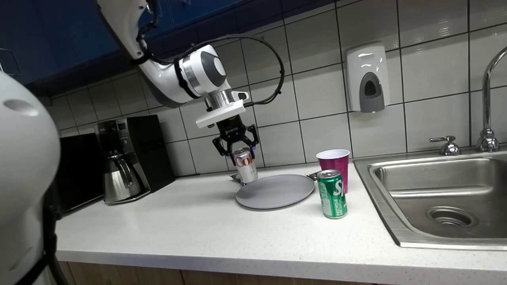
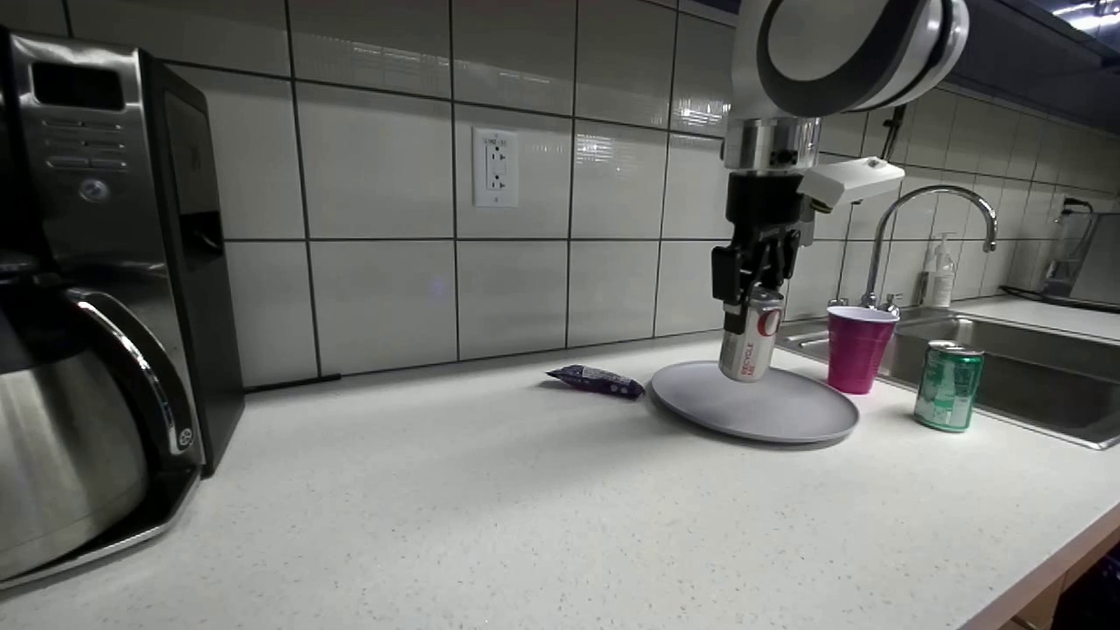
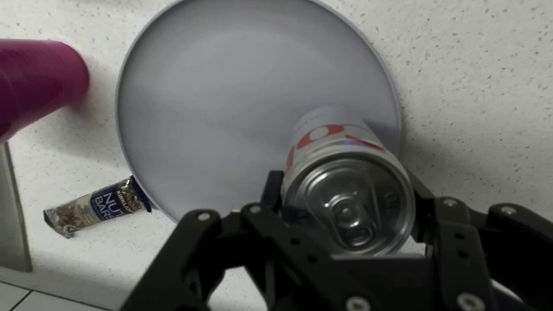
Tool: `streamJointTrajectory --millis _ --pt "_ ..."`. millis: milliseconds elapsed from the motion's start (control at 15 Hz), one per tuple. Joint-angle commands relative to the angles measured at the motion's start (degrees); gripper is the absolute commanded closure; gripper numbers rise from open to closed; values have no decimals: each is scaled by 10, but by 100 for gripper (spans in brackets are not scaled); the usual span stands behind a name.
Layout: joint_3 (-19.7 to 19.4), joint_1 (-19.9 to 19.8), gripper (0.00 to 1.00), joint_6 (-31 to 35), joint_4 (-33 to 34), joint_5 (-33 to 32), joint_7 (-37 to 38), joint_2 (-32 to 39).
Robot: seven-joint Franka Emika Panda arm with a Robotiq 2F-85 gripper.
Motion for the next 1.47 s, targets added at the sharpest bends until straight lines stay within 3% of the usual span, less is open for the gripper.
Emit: streamJointTrajectory --millis 0,1400 --pt "-1 -13 60 -12 56 18 -32 39" --pt "2 -28 60 -22 149 58 -53 140"
